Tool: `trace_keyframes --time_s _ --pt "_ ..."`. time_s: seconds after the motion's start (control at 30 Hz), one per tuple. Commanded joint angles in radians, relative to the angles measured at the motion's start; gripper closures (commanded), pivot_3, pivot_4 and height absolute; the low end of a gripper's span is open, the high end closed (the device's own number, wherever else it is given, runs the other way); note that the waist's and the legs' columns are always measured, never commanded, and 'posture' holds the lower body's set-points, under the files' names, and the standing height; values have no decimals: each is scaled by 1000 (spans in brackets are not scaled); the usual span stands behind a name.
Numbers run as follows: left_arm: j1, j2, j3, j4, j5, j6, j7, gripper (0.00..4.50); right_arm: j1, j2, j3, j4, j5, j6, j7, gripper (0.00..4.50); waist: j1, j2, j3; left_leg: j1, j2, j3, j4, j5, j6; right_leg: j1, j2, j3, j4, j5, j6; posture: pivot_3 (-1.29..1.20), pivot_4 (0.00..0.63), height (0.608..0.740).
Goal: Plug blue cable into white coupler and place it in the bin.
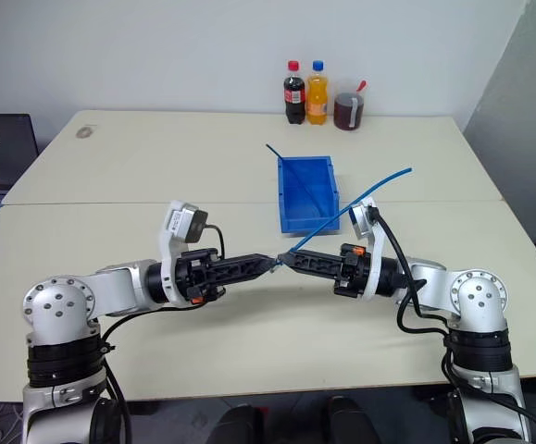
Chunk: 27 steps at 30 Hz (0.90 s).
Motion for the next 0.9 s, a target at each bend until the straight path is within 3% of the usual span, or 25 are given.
trace_keyframes --time_s 0.03,0.1,0.17,0.3,0.4,0.57,0.9 --pt "37 68 -14 -92 43 -68 -85 1618 -28 -8 -19 29 -45 -49 15 4334 0 0 0 0 0 0 0 0 0 0 0 0 0 0 0 0 150 740" --pt "67 108 -22 -130 94 -120 -114 1173 -31 -10 -22 45 -75 -63 23 4334 1 1 0 0 0 0 0 0 0 0 0 0 0 0 0 0 150 740" --pt "121 165 -48 -190 243 -236 -113 791 -33 -18 -22 62 -130 -84 45 4334 3 1 1 0 0 0 0 0 0 0 0 0 0 0 0 0 150 740" --pt "249 201 -71 -271 550 -459 41 49 -38 -18 -16 87 -211 -110 88 4334 4 3 2 -1 0 1 -1 0 0 -1 0 2 -1 0 -1 0 150 740" --pt "364 138 -75 -257 835 -591 328 49 -45 -12 -5 99 -267 -124 122 4334 8 4 2 -1 0 1 -1 0 0 -2 -2 3 -1 0 -1 0 150 740" --pt "461 -8 -82 -224 1090 -688 616 49 -68 9 6 122 -335 -129 167 4334 10 3 2 -4 0 0 -1 0 0 -3 -4 3 -1 0 -1 0 150 740" --pt "170 -337 -110 168 1218 -784 850 49 -116 14 1 157 -437 -121 217 4334 32 3 2 -4 -3 -1 2 0 0 -1 -4 -2 -1 2 2 0 150 740"
